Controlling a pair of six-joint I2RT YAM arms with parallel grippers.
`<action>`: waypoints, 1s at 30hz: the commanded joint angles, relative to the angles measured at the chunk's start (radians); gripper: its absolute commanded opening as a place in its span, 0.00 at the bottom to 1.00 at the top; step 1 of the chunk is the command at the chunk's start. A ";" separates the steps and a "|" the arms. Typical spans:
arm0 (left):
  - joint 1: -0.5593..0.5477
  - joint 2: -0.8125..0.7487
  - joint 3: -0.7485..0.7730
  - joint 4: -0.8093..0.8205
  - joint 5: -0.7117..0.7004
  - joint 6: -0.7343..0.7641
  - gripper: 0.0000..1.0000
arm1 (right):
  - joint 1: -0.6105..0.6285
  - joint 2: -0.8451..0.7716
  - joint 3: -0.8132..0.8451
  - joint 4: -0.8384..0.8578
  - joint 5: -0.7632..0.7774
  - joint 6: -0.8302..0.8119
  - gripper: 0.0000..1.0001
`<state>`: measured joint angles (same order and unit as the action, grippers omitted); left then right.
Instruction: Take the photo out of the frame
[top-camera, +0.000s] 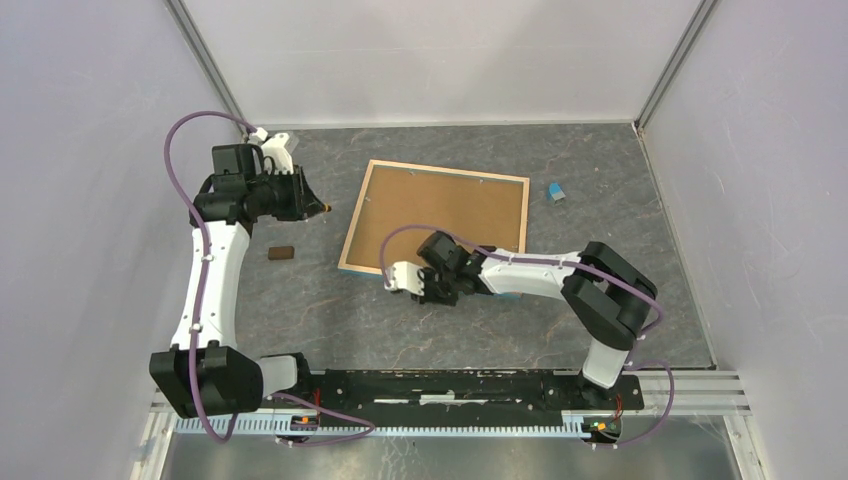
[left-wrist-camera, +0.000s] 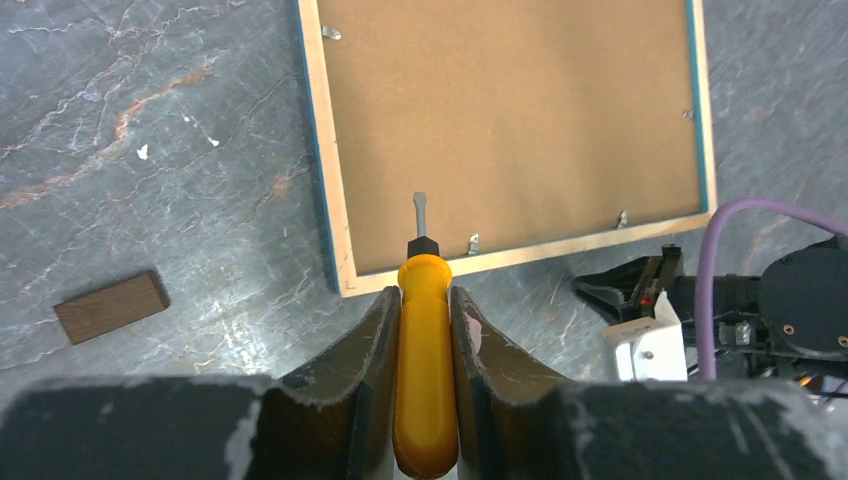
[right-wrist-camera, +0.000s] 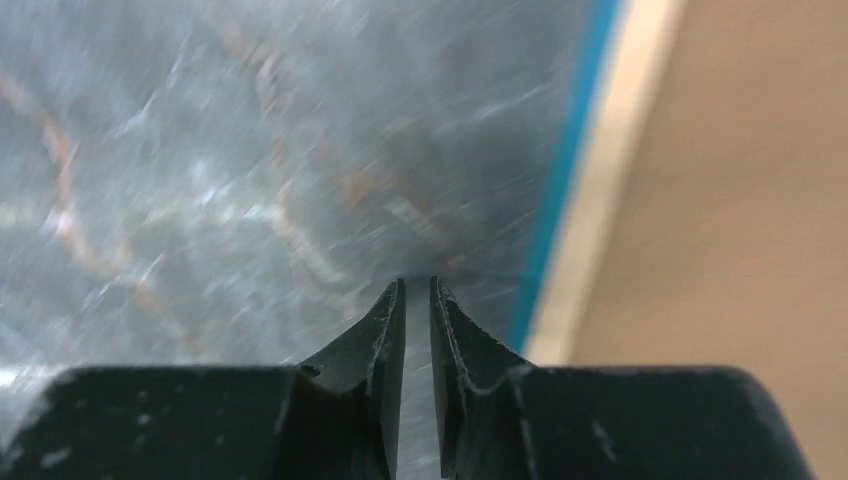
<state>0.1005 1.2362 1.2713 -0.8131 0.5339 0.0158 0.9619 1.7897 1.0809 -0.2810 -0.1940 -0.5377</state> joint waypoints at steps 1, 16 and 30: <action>0.004 0.003 0.028 -0.033 -0.010 0.127 0.02 | 0.009 -0.054 -0.112 -0.091 -0.111 0.004 0.20; 0.005 0.019 0.052 -0.068 0.009 0.148 0.02 | -0.004 -0.084 0.102 -0.021 0.075 0.048 0.69; 0.005 0.052 0.091 -0.084 -0.010 0.144 0.02 | -0.011 0.185 0.281 -0.056 0.056 0.015 0.74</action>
<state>0.1005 1.2827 1.3216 -0.8902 0.5266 0.1364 0.9508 1.9461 1.3315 -0.3233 -0.1211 -0.5026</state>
